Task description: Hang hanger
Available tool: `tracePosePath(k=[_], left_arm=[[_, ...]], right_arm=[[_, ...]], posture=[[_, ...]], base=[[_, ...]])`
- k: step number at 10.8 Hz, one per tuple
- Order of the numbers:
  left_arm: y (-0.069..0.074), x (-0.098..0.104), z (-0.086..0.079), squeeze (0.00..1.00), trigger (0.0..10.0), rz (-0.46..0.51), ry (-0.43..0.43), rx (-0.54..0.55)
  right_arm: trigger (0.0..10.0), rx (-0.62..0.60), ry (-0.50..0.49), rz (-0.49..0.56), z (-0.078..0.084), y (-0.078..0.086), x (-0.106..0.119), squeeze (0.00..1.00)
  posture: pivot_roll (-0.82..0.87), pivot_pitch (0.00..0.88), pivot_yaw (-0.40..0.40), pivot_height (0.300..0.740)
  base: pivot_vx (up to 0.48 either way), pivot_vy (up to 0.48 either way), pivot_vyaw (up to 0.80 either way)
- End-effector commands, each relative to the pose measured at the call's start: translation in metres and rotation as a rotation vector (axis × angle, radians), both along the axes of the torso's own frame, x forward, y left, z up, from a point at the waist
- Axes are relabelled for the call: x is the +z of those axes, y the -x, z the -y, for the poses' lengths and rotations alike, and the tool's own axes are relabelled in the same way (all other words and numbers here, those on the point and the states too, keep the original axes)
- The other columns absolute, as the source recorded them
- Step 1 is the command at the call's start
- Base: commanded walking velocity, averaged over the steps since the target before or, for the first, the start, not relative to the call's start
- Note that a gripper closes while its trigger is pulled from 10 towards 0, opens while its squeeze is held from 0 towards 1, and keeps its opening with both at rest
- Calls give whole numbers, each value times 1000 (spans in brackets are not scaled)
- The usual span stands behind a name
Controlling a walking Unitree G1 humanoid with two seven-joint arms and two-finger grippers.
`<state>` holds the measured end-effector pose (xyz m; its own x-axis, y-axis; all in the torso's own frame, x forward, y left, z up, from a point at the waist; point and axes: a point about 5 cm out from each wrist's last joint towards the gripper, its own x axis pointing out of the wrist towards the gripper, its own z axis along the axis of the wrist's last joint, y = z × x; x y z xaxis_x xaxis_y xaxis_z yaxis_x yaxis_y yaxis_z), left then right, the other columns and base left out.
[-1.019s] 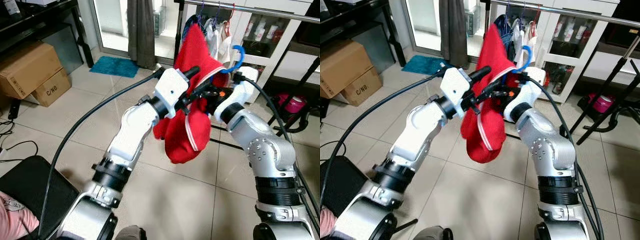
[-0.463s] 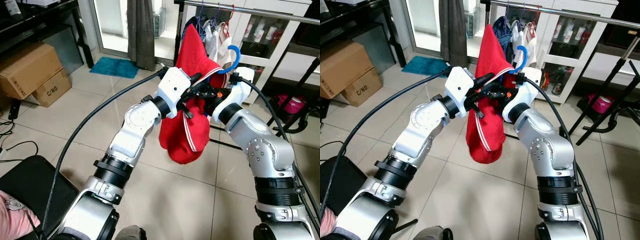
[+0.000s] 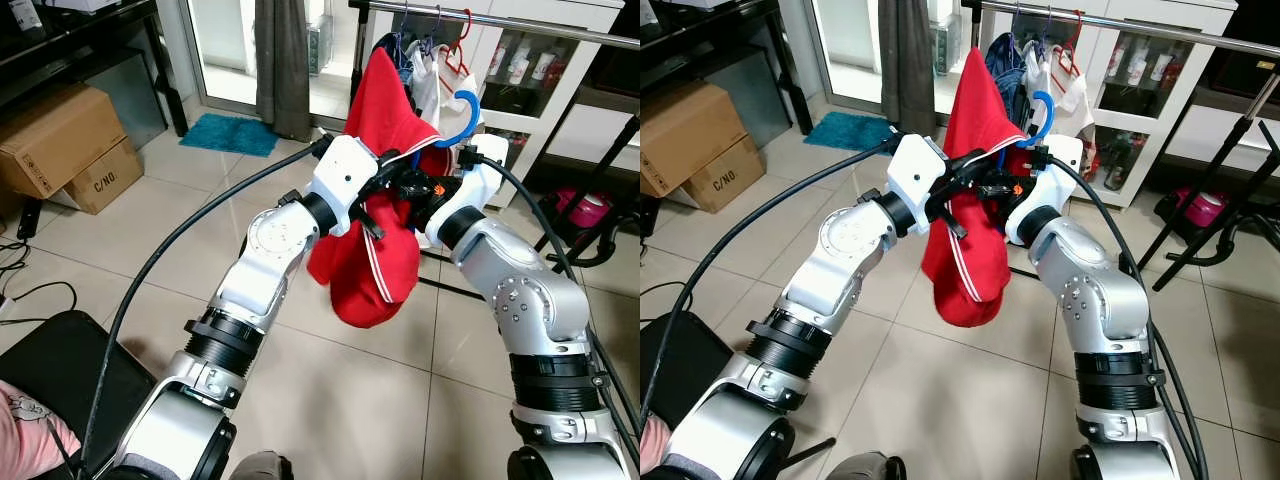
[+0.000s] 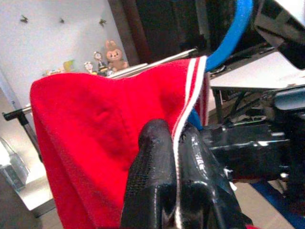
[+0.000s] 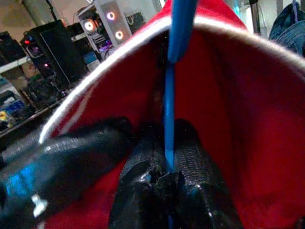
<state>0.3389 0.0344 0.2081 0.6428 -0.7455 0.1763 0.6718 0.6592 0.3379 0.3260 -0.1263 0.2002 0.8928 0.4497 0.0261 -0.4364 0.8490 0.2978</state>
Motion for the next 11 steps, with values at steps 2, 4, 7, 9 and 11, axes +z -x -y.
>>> tracePosePath(k=[2,4,7,9,11], left_arm=[[-8,15,-11,0,0,28,44,55],[-17,39,-27,0,0,84,104,133],[-23,47,-41,0,0,107,89,189],[-16,31,-37,0,0,65,59,168],[-11,1,-32,0,0,-14,7,181]], right_arm=[[10000,-3,60,91,2,1,16,0],[10000,-39,125,34,9,4,1,0],[10000,-245,117,-93,33,4,-15,0],[10000,-452,23,-190,48,6,-23,0],[10000,-543,30,-194,52,3,-23,0]], posture=[[2,0,5,740],[2,0,5,740],[4,0,8,740],[7,0,6,740],[9,0,3,740]], base=[[0,0,0],[0,0,0],[0,0,0],[0,0,0],[0,0,0]])
